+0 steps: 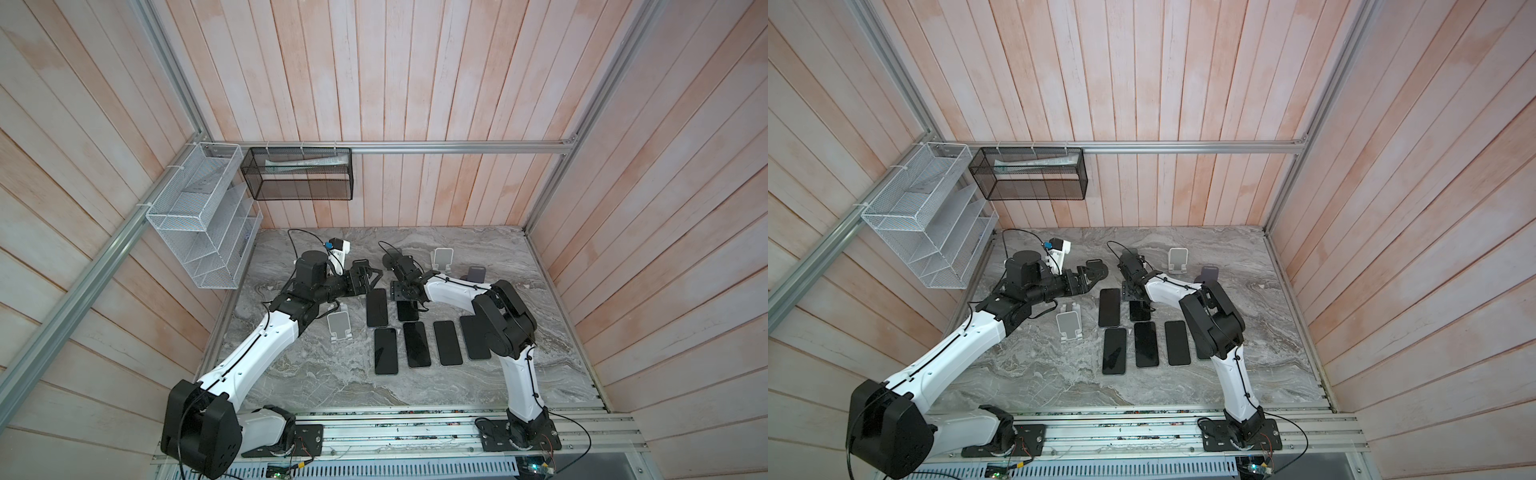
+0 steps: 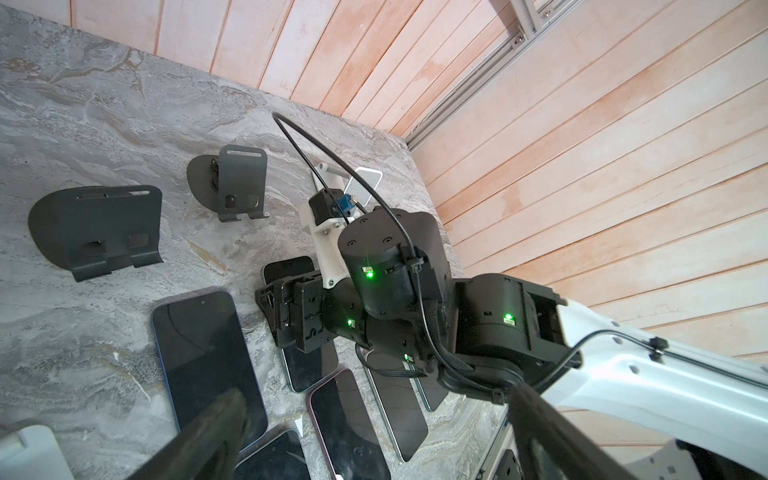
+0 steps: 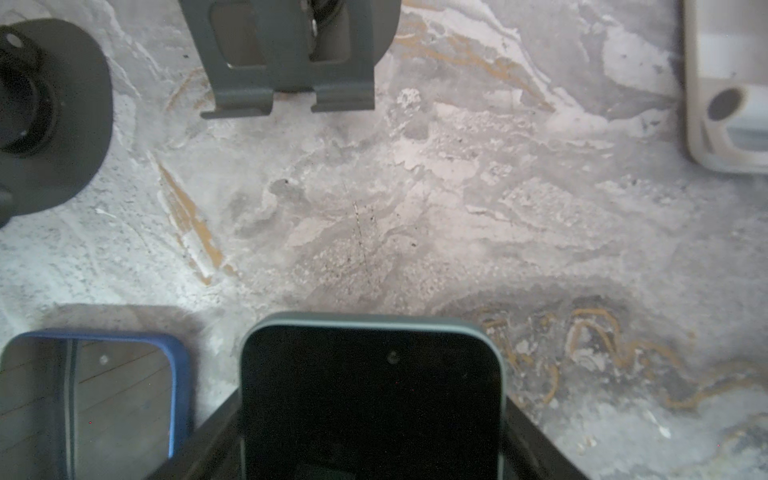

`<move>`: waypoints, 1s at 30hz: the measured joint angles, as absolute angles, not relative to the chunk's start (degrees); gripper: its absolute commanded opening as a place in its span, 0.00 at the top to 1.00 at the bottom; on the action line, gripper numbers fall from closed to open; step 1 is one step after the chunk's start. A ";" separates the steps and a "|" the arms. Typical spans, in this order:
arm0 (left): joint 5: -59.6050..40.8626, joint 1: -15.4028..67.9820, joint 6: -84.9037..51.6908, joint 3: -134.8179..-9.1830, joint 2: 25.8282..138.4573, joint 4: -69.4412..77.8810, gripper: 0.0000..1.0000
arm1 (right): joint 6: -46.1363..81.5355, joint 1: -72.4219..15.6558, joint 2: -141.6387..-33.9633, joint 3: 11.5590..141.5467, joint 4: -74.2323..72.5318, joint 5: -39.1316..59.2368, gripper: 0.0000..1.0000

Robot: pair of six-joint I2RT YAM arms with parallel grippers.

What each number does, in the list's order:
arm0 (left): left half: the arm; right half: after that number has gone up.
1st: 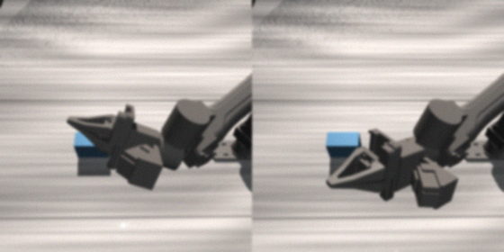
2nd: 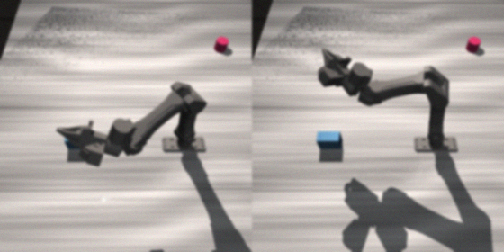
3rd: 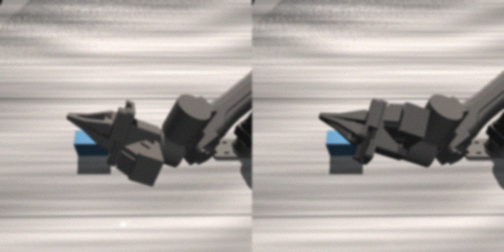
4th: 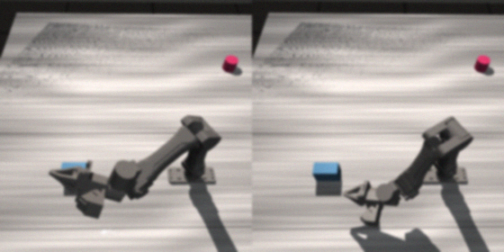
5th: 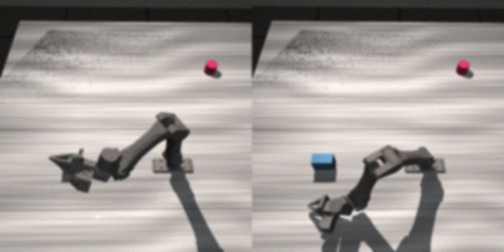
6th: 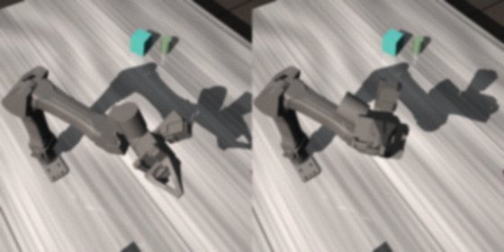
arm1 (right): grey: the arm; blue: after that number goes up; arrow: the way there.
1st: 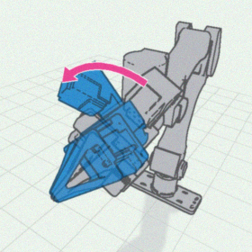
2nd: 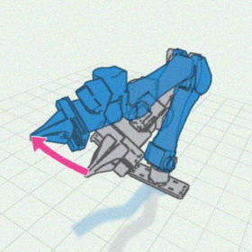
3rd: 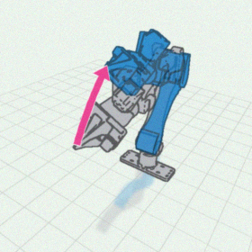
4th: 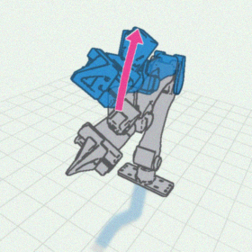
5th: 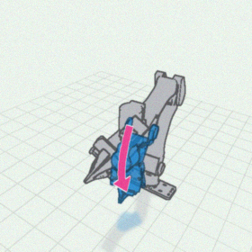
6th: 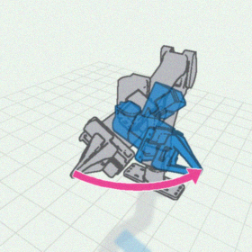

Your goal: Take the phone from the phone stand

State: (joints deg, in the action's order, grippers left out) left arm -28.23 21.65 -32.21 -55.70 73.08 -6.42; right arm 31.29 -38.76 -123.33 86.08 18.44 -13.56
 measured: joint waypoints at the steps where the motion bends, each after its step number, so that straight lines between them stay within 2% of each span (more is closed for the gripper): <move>1: -28.23 21.65 -32.21 -55.70 73.06 -6.42 0.00 | 31.27 -38.76 -123.33 86.06 18.44 -13.58 0.21; 8: -28.10 21.65 -32.16 -55.70 72.88 -6.46 0.00 | 31.05 -38.76 -123.20 85.84 18.22 -13.65 0.20; 16: -25.15 21.65 -31.16 -55.70 70.15 -6.63 0.00 | 29.69 -38.87 -118.63 82.39 20.67 -13.04 0.06; 20: -21.58 21.65 -30.04 -55.70 67.79 -6.66 0.00 | 28.12 -38.98 -110.78 79.46 21.15 -13.45 0.05; 30: -4.62 23.05 -25.23 -56.12 57.78 -8.54 0.00 | 21.12 -38.98 -83.92 66.92 14.31 -16.80 0.04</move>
State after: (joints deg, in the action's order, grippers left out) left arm -4.62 23.05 -25.23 -56.12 57.78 -8.54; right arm 21.12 -38.98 -83.92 66.92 14.31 -16.80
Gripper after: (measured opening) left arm 0.999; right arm 0.966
